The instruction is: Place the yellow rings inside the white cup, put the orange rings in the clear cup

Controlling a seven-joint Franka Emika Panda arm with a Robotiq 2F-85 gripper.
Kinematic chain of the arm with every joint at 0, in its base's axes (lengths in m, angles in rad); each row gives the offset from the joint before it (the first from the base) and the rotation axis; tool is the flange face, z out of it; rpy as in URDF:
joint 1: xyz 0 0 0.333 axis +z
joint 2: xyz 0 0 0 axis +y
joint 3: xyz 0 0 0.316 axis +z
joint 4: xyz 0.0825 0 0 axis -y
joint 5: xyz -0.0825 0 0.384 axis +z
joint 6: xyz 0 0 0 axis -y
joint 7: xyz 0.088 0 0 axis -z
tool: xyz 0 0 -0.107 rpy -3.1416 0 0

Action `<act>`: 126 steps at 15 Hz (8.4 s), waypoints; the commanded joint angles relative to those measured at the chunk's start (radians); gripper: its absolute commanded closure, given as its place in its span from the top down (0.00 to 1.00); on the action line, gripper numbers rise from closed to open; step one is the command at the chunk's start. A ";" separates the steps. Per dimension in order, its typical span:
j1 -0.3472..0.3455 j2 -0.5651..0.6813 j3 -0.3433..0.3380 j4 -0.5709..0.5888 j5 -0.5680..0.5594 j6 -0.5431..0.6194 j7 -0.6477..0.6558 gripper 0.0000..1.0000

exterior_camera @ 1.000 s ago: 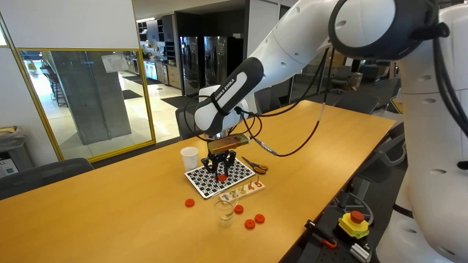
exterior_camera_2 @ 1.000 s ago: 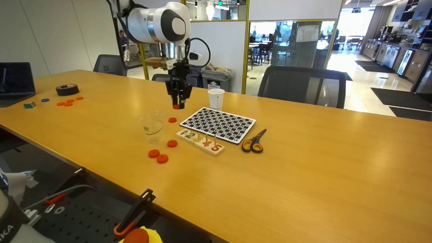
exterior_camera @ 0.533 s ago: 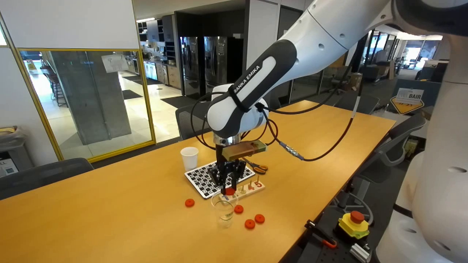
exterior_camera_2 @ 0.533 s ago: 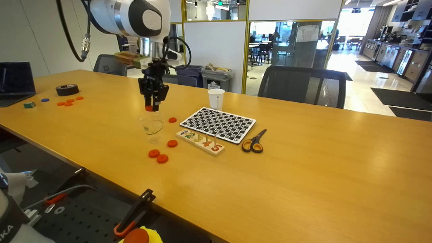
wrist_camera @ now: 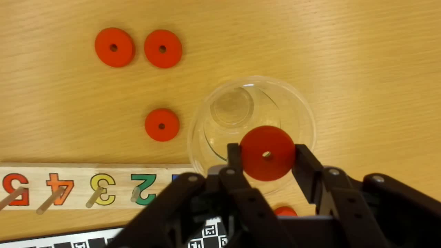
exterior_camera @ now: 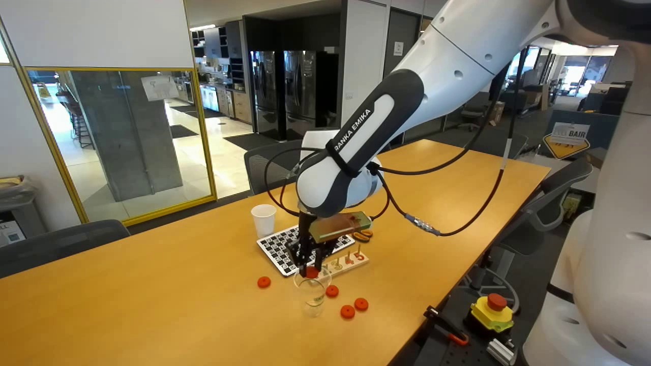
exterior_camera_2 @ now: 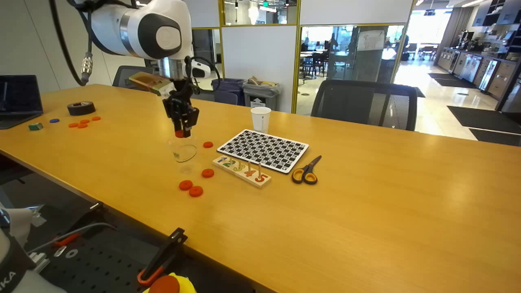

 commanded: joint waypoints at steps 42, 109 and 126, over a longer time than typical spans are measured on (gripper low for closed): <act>0.038 0.682 -0.007 0.782 -0.191 -0.171 -0.239 1.00; -0.041 -0.113 0.013 -0.066 -0.073 -0.055 -0.301 1.00; -0.101 -0.067 -0.084 -0.095 -0.231 -0.038 -1.051 1.00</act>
